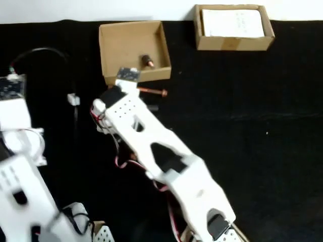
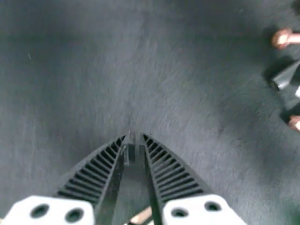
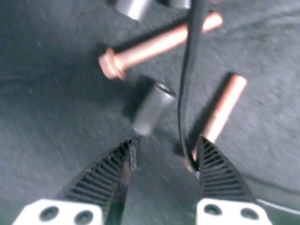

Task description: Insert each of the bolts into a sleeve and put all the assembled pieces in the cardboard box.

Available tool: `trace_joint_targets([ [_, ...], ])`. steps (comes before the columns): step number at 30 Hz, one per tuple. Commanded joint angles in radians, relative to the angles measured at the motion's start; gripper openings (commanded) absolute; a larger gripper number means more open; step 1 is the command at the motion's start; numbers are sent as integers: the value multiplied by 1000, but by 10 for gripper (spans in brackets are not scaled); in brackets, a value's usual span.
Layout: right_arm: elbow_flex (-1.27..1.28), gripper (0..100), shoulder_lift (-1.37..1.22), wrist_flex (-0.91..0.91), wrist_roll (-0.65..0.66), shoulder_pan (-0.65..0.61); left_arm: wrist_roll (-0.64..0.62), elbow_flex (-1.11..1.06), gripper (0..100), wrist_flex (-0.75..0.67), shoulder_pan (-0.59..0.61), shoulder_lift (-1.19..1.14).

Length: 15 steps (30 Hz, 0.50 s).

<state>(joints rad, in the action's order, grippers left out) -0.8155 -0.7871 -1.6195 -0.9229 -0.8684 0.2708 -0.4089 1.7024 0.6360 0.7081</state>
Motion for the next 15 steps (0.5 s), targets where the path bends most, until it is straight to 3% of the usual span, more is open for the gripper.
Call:
trace_joint_targets([
  [1, -160, 174, -93, -1, -11, -5, 5, 28, 46, 0, 22, -28],
  [15, -283, 173, -248, 8, -11, 61, 5, 22, 45, -14, 19, -27],
])
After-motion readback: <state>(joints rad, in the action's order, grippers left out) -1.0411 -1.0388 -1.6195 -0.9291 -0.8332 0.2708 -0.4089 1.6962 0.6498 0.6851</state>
